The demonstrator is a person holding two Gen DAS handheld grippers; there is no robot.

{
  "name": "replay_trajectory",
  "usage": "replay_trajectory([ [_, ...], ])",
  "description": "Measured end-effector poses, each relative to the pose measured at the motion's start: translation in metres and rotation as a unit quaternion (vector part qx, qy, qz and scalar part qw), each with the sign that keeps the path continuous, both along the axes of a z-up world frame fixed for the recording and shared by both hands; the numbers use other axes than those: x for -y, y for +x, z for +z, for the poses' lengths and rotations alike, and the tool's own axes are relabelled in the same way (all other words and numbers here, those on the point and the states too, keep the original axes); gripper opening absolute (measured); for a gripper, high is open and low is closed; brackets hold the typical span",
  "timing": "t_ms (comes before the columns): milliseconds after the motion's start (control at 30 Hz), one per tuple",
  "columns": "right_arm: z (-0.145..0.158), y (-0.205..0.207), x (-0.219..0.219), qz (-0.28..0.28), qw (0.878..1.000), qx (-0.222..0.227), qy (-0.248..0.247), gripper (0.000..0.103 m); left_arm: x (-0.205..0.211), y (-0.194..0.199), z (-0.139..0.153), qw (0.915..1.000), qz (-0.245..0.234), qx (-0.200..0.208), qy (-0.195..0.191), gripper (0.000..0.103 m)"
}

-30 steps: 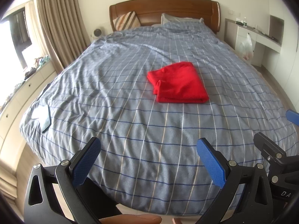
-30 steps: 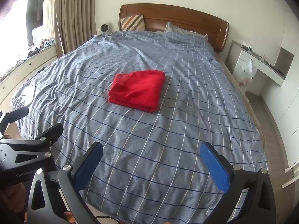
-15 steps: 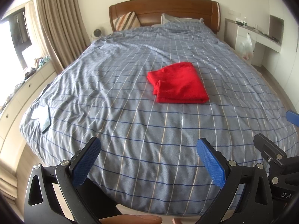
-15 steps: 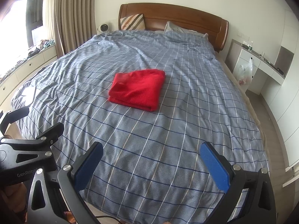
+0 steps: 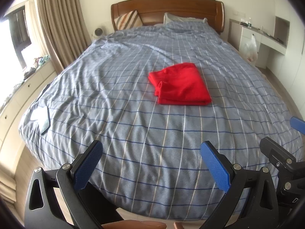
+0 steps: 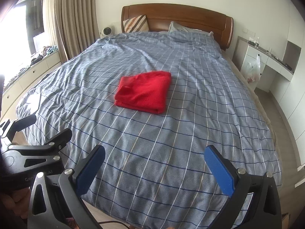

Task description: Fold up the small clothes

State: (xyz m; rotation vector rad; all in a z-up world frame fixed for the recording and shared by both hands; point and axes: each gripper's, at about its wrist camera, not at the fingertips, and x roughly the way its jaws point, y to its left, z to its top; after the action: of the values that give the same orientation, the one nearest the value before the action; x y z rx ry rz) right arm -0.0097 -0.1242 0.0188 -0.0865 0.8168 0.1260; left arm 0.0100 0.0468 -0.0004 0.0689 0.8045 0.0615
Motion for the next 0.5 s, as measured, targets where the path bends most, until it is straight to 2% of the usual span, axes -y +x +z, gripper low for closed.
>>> replay_trajectory([
  [500,-0.0035,0.0003,-0.0042,-0.001,1.000,-0.001,-0.016,0.102,-0.0050,-0.0008,0.0042,1.0000,0.009,0.003,-0.002,0.103],
])
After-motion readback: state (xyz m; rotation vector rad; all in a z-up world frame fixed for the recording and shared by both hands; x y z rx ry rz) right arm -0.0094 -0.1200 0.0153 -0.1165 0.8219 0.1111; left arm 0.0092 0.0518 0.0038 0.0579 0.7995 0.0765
